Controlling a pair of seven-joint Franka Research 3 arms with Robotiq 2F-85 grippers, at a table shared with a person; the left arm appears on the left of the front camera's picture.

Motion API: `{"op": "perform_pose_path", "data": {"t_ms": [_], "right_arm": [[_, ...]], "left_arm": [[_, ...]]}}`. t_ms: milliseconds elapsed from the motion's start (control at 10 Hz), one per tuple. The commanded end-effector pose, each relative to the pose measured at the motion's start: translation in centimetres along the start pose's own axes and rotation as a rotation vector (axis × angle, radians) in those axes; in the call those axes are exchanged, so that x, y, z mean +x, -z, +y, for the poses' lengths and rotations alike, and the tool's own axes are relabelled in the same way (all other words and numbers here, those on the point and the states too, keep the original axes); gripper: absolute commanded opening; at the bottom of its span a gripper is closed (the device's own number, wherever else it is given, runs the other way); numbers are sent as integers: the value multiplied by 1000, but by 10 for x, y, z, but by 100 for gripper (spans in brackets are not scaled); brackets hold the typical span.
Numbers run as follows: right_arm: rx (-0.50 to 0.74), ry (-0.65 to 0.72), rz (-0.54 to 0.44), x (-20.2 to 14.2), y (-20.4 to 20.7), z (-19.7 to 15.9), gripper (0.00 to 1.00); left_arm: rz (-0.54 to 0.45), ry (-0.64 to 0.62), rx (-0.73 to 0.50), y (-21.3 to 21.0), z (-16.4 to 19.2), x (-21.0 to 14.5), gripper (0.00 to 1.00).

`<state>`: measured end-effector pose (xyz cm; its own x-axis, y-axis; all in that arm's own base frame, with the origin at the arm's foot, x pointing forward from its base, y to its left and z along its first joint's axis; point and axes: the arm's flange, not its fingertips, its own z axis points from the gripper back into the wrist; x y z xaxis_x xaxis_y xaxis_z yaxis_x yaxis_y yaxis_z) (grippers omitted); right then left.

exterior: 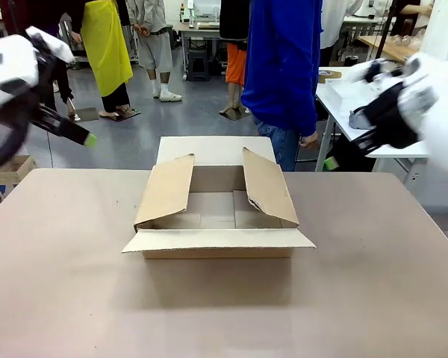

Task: Pack the gift set into the box.
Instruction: Place both hands on the side flaps of the Package Box and spread them outward.

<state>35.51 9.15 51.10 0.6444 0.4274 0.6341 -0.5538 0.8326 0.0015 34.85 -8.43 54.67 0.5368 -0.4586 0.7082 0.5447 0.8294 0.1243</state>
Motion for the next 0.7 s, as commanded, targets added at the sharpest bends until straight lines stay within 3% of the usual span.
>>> {"op": "perform_pose_path", "data": {"t_ms": [0,200,300,500,600], "right_arm": [[140,226,-45,-66,-58,-34,100],[331,524,-234,-125,-110,-84,100],[439,620,-301,-153,-117,-114,100],[590,799,-399,-215,-102,-183,100],[614,912,-390,-238,-85,-207,100]], "left_arm": [[55,-85,-292,-32,18,-84,100],[-28,-286,-610,-54,89,-140,100],[-99,-387,-687,-54,123,-172,100],[-320,-632,-824,-37,177,-234,100],[-382,-716,-860,-25,185,-252,100]]}}
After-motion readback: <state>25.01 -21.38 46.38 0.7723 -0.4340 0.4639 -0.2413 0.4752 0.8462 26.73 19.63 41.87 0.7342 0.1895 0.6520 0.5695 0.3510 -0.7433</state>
